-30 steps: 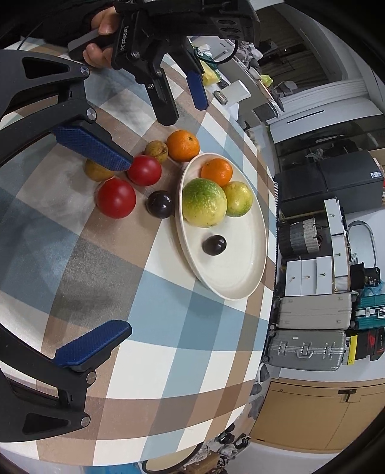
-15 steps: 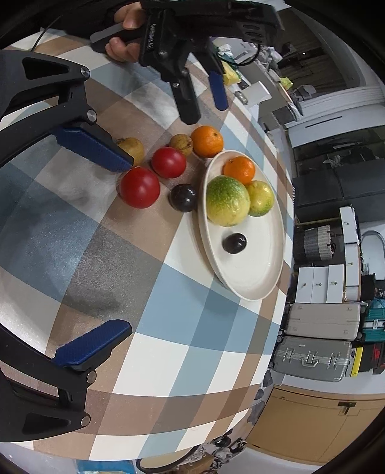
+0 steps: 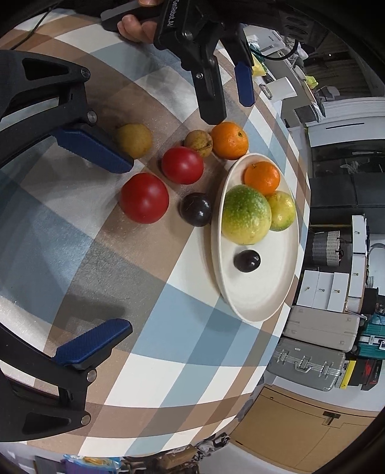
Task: Organize fruits
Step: 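Move the right tool to a red tomato and close on it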
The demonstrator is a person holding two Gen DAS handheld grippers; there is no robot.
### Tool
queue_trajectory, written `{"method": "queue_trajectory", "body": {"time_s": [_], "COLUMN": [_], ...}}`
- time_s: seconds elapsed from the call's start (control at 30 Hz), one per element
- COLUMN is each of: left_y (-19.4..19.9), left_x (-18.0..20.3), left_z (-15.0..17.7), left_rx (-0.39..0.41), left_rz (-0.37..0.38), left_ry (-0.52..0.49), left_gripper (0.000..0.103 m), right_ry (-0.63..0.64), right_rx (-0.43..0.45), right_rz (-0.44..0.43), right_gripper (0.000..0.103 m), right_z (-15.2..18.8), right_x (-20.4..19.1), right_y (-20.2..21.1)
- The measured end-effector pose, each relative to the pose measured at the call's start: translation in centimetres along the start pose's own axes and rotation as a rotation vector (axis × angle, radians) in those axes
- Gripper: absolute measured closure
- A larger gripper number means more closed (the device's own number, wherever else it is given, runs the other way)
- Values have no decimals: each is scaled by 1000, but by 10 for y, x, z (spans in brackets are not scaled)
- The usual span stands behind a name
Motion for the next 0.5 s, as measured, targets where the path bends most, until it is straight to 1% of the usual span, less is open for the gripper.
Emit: {"method": "queue_trajectory", "body": {"time_s": [0.07, 0.13, 0.17, 0.33, 0.4, 0.5], "left_y": [0, 0, 0, 1, 2, 5], "left_x": [1, 3, 3, 4, 4, 7], "left_z": [0, 0, 0, -1, -1, -1], "left_rx": [1, 2, 2, 6, 10, 20], "left_rz": [-1, -3, -4, -5, -9, 8], "left_ry": [-5, -8, -10, -13, -14, -15], "left_gripper": [0, 0, 0, 0, 0, 0], "right_ry": [-2, -4, -6, -12, -17, -27], "right_rx": [0, 7, 9, 18, 21, 21], "right_rz": [-19, -31, -31, -58, -66, -94], "right_gripper": [9, 17, 18, 35, 38, 52], "right_z": [-1, -2, -2, -5, -5, -6], "right_x": [-3, -5, -6, -6, -5, -4], "right_y": [0, 0, 0, 1, 2, 4]}}
Point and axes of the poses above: each gripper's, at about its wrist camera, not at the fingertips, and y roughly against the way its jaws point, x to its right, z to its underside, the point moved 3 cm from there along -y, roughly the way its jaws point, and after that the axes turned 14 degrees about -y, right-handed, at the moved point
